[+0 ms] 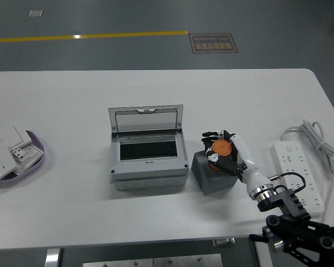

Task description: Pick up the cylinder from the cube,place it in the box,flap close box

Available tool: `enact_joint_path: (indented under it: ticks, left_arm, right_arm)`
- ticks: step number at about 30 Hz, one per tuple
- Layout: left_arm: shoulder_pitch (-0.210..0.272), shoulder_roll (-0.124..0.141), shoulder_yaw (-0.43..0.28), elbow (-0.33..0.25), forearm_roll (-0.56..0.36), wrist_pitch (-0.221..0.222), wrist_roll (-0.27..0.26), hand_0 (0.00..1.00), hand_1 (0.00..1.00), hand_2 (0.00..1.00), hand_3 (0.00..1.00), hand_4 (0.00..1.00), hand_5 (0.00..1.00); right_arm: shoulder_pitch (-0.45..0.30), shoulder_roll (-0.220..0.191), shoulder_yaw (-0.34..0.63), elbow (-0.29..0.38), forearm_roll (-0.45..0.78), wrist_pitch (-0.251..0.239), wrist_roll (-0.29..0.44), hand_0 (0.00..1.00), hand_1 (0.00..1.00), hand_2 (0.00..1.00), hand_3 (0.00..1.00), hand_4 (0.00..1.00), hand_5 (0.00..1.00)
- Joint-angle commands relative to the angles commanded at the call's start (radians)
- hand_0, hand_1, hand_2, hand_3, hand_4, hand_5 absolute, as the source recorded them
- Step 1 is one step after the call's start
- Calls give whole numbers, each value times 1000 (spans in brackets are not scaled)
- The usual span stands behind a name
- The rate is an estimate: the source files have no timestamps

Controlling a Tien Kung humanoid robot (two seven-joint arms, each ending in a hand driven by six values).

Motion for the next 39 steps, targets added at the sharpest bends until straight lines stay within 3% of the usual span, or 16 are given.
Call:
enact_joint_path:
  ticks: [6, 7, 8, 13, 18, 19, 24, 25, 30, 32, 36, 37, 39]
  left_arm:
    - [14, -7, 10, 3, -8, 3, 4, 594, 619, 604, 618, 679, 220]
    - [16, -9, 11, 2, -9, 4, 4, 594, 619, 603, 618, 678, 220]
    - [17, -10, 12, 2, -8, 4, 5, 594, 619, 603, 618, 678, 220]
    - [22, -13, 26, 2, -13, 6, 8, 594, 620, 603, 617, 678, 220]
    - [26, -13, 41, 5, -22, 8, 10, 594, 620, 603, 617, 678, 220]
    - [26, -13, 43, 5, -24, 9, 10, 594, 620, 603, 617, 678, 221]
    - [22, -9, 43, 4, -22, 7, 10, 594, 620, 603, 617, 678, 221]
    - [21, -8, 44, 4, -22, 7, 10, 594, 620, 602, 617, 678, 222]
    - [17, -5, 53, 4, -27, 7, 10, 594, 620, 602, 617, 678, 222]
    - [16, -5, 59, 4, -30, 7, 11, 594, 620, 603, 617, 679, 223]
    - [14, -4, 63, 4, -32, 6, 11, 594, 620, 603, 617, 679, 223]
    - [13, -4, 64, 4, -33, 6, 11, 594, 619, 603, 617, 679, 223]
    - [12, -4, 64, 3, -32, 5, 11, 594, 619, 603, 617, 679, 223]
  right_arm:
    - [14, 30, 16, 22, -42, 0, -10, 590, 542, 503, 436, 2, 2]
    - [22, 40, 17, 30, -59, 0, -19, 575, 530, 496, 365, 2, 2]
    - [28, 47, 17, 35, -71, 0, -26, 575, 530, 496, 365, 2, 2]
    - [107, 99, -16, 64, -182, 0, -125, 560, 511, 480, 338, 2, 2]
    - [205, 163, -40, 77, -342, 6, -281, 560, 511, 480, 338, 2, 2]
    - [227, 177, -42, 78, -384, 25, -323, 300, 330, 371, 276, 2, 2]
    - [327, 230, -77, 76, -570, 139, -510, 300, 330, 371, 276, 2, 2]
    - [348, 238, -91, 73, -612, 166, -552, 197, 280, 335, 273, 2, 2]
    - [426, 274, -141, 48, -778, 293, -738, 197, 280, 335, 273, 2, 2]
    - [441, 289, -154, 33, -838, 342, -822, 198, 292, 354, 327, 2, 2]
    - [454, 307, -175, 6, -930, 406, -952, 198, 292, 354, 327, 2, 2]
    - [456, 309, -179, 1, -948, 411, -977, 412, 474, 557, 579, 51, 2]
    - [459, 313, -191, -11, -975, 415, -1027, 412, 474, 557, 579, 51, 2]
